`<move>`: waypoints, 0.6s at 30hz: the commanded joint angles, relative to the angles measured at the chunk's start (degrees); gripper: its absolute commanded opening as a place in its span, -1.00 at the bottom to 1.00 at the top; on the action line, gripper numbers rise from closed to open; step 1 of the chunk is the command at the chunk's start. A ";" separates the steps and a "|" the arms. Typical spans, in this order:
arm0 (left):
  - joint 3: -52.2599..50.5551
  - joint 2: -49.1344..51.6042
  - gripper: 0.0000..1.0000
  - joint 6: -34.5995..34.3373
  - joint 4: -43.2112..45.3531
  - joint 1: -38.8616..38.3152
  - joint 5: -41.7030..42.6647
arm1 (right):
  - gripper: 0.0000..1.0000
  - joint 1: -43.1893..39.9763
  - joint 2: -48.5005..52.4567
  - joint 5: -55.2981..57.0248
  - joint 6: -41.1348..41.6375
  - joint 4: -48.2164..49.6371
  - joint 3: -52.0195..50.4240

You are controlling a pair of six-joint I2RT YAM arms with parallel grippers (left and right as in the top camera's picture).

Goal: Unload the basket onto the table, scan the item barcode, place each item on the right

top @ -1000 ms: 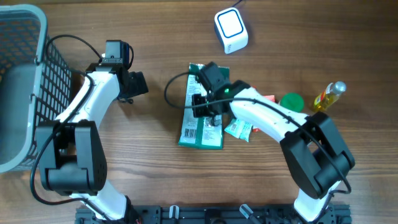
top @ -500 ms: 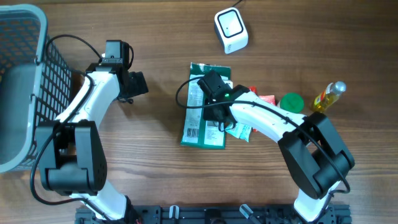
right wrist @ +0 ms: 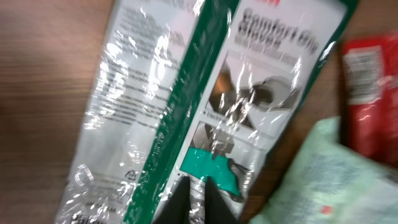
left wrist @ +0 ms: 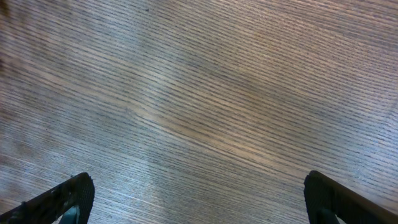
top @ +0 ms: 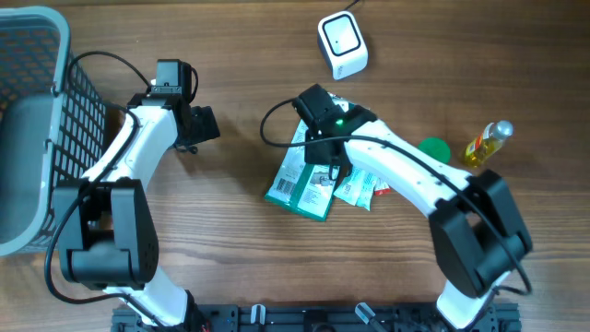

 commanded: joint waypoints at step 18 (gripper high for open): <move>-0.39 -0.74 1.00 0.33 0.17 0.37 -0.50 | 1.00 -0.57 -3.63 13.03 -6.12 1.09 0.94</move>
